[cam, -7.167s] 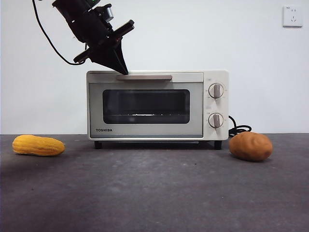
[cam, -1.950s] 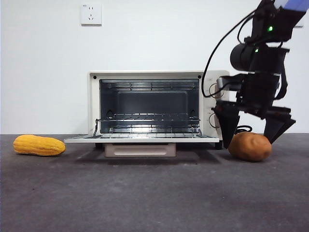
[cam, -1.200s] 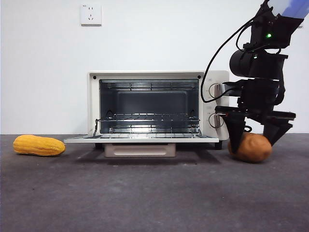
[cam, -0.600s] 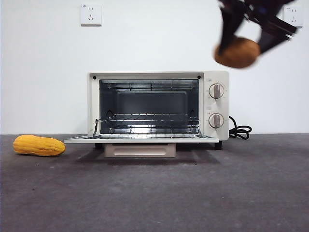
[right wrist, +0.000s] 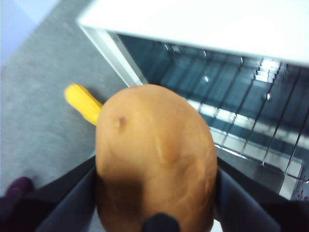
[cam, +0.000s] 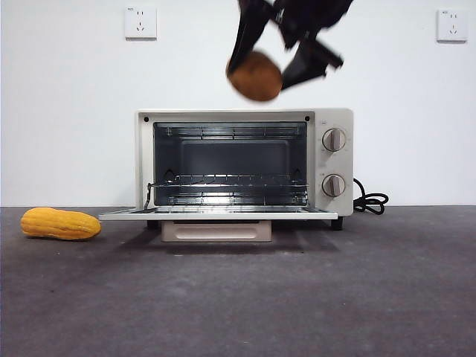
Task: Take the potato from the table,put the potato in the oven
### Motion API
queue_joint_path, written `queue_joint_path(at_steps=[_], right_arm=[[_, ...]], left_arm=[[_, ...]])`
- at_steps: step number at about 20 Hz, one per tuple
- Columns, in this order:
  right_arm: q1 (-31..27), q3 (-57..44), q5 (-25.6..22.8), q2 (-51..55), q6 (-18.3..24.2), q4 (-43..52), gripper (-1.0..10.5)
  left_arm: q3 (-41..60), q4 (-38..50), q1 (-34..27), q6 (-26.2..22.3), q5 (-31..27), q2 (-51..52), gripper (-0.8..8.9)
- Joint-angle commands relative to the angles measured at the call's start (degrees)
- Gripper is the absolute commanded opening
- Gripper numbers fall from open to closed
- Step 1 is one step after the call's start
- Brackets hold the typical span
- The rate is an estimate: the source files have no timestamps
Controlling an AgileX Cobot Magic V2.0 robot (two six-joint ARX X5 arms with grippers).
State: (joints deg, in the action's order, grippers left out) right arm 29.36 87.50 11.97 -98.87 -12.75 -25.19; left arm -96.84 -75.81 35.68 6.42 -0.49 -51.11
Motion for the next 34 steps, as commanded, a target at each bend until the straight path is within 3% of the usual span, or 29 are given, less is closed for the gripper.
queue_joint_path(at_steps=[1, 8, 13, 18, 28, 34], right_arm=[[0.0, -0.3, -0.2, -3.5, -1.4, 1.7, 0.6], [0.0, 0.0, -0.8, -9.7, -3.8, 9.9, 0.6], [0.3, 4.7, -5.0, -16.4, -3.7, 12.1, 0.6], [0.3, 10.0, -7.5, -21.5, -4.0, 11.9, 0.6], [0.4, 10.2, -12.9, -24.4, -6.2, 16.6, 0.6], [0.3, 10.2, -13.2, -25.9, -6.8, 17.1, 0.6]], left_arm=[[0.4, 0.3, 0.2, -1.8, -1.7, 0.5, -0.06], [0.4, 0.3, 0.2, -3.7, -7.4, 0.5, -0.06], [0.4, 0.3, 0.2, -5.0, -12.9, 0.5, -0.06], [0.4, 0.3, 0.2, -5.8, -13.1, 0.5, -0.06], [0.4, 0.3, 0.2, -6.7, -13.0, 0.5, -0.06], [0.4, 0.3, 0.2, -6.9, -13.1, 0.5, -0.05]])
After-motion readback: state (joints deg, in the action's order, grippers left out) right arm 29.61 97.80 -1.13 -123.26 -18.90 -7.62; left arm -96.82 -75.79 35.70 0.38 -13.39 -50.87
